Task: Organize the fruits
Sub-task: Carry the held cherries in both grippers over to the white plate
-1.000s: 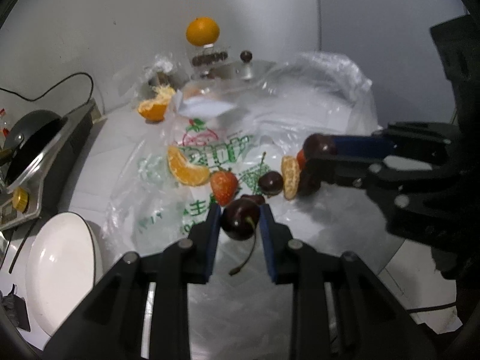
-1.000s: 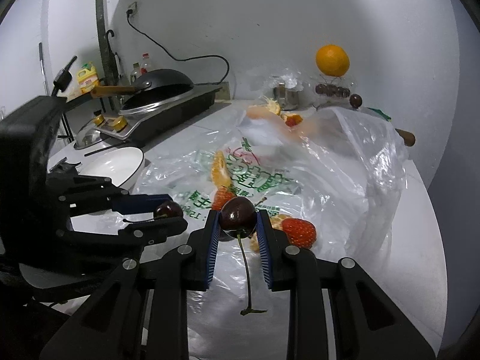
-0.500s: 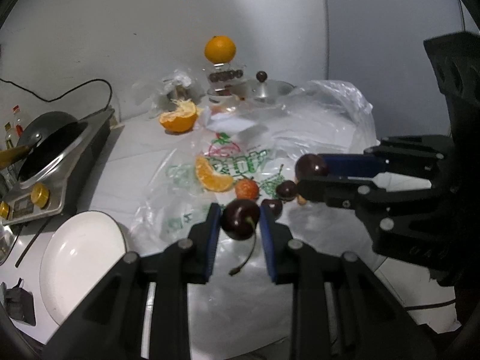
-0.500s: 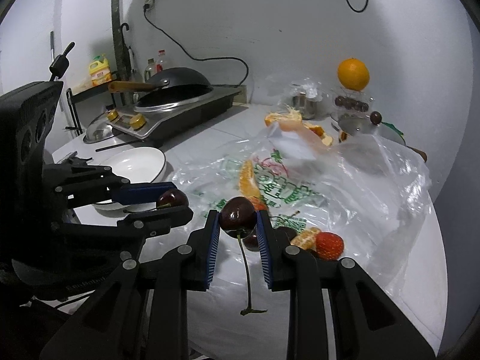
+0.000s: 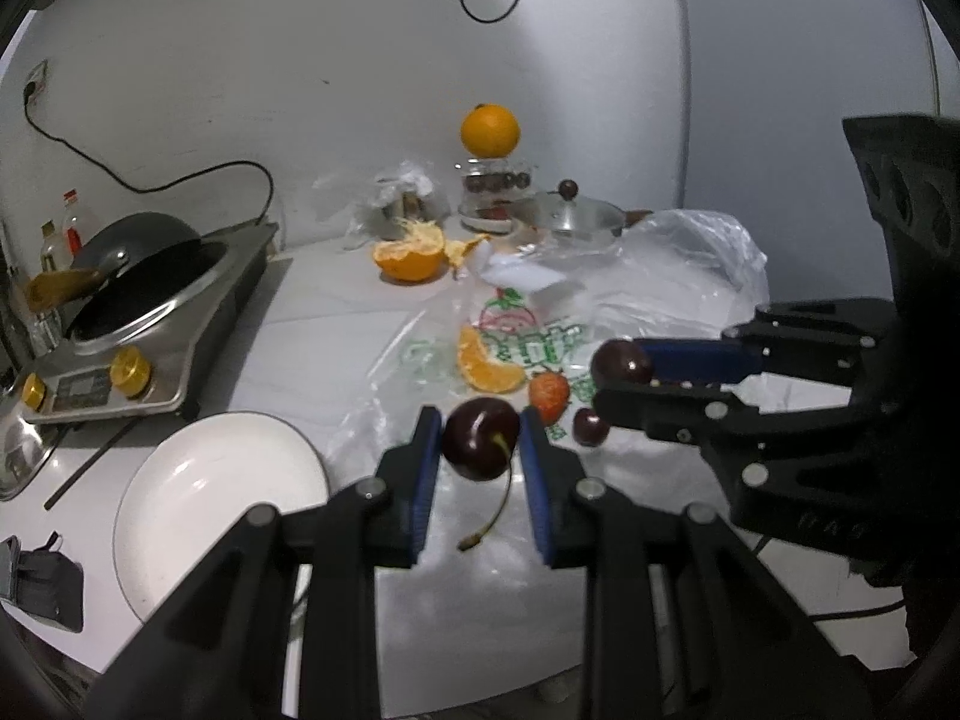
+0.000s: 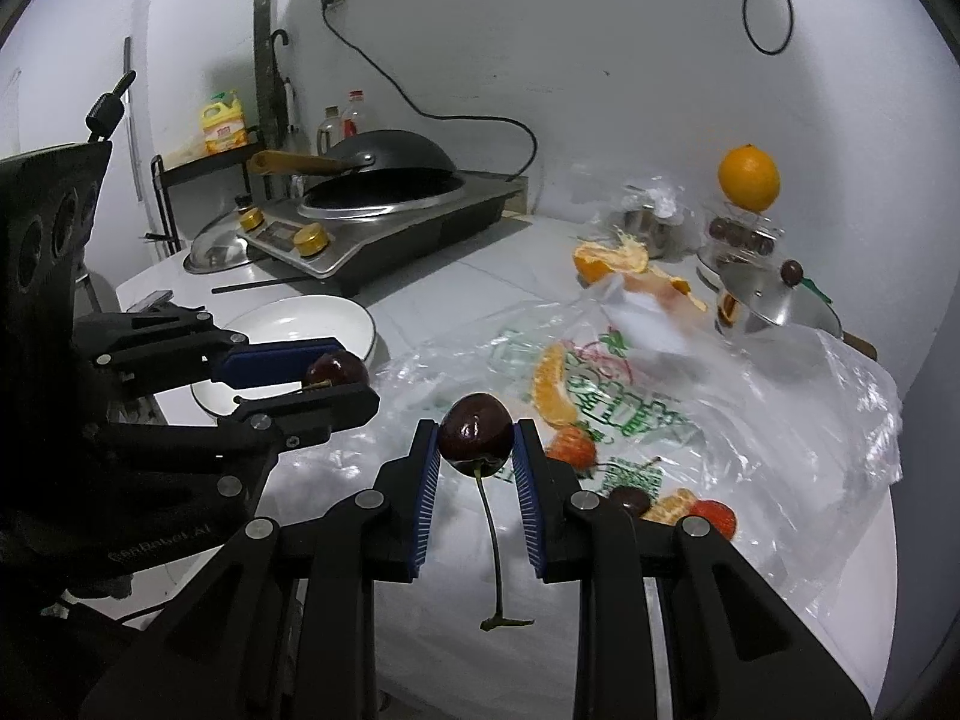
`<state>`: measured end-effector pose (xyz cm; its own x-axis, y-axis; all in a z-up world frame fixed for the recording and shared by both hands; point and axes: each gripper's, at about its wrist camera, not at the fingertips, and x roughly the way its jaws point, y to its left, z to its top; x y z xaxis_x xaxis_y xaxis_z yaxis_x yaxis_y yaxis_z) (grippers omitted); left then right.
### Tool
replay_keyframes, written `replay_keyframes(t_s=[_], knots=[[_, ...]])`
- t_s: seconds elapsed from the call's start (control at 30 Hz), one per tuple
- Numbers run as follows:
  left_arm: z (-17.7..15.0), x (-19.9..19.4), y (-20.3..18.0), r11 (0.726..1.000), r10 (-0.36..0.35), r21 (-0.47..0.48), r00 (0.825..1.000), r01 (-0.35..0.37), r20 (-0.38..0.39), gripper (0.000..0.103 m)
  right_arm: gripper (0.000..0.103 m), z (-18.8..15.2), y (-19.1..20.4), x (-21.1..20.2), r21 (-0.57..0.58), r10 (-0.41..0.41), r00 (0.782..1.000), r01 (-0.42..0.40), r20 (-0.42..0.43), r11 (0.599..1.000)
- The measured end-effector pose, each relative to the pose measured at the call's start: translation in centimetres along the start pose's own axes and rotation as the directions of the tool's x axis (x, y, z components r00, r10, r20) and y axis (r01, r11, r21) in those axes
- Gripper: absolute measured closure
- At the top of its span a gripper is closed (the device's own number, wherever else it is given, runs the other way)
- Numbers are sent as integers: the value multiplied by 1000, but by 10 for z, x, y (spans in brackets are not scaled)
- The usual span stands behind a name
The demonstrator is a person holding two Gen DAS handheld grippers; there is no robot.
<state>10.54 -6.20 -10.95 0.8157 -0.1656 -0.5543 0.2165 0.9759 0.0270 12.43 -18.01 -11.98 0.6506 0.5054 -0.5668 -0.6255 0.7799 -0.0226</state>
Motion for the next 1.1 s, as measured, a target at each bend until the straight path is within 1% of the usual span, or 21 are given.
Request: replay_keyframes(t_s=[0.73,1.1], knots=[[-23,-26,74,994,58,-92,997,-54,44,76,77,28,62,30,-87,23,999,-25,-29,996],[-38,-30,104,989,79,-127,996,-74,37,76,77,38,92,51,-112,47,997,-53,-54,992]])
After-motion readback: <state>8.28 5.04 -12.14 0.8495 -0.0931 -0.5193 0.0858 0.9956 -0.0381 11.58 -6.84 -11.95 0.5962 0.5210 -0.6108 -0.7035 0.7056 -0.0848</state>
